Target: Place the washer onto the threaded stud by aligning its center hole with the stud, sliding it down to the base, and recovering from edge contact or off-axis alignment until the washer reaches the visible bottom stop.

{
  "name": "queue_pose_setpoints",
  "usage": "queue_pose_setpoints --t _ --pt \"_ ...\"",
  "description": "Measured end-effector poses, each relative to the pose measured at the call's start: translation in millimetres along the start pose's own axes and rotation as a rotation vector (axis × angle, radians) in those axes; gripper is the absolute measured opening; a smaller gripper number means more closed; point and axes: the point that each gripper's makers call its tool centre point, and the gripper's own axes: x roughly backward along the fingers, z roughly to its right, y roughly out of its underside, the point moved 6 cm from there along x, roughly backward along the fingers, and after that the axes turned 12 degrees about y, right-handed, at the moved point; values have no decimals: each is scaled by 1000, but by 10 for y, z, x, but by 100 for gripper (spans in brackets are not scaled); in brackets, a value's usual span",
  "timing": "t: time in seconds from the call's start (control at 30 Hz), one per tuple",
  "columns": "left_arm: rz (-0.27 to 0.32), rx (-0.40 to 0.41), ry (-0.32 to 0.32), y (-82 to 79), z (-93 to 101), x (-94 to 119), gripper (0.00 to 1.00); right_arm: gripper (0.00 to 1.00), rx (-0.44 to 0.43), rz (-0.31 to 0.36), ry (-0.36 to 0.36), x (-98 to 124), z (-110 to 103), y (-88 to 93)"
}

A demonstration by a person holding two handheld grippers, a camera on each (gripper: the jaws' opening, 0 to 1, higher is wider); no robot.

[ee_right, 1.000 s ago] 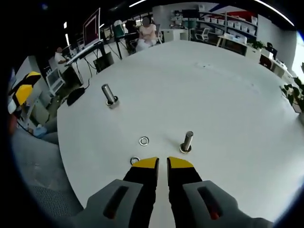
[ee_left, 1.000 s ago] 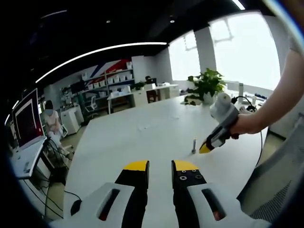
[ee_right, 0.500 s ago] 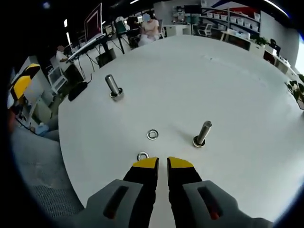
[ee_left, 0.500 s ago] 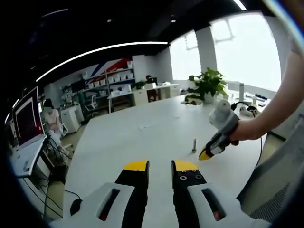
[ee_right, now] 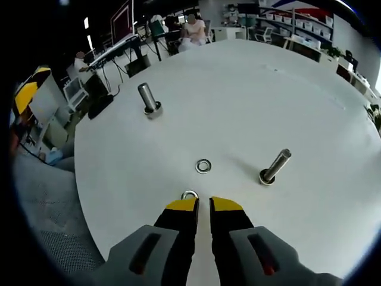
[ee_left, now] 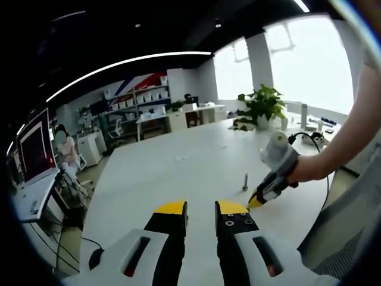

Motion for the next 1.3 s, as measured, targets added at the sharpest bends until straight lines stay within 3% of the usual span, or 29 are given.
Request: queue_pose_setpoints --t 0.57,1.03,1.3 --pt "-7 9 3 19 0 -10 17 10 42 -3 -8 -65 -48 1" --pt "-15 6 13 27 15 -25 16 6 199 24 7 -51 -83 23" --pt "-17 -1 21 25 30 -36 16 6 195 54 2 -48 -63 41"
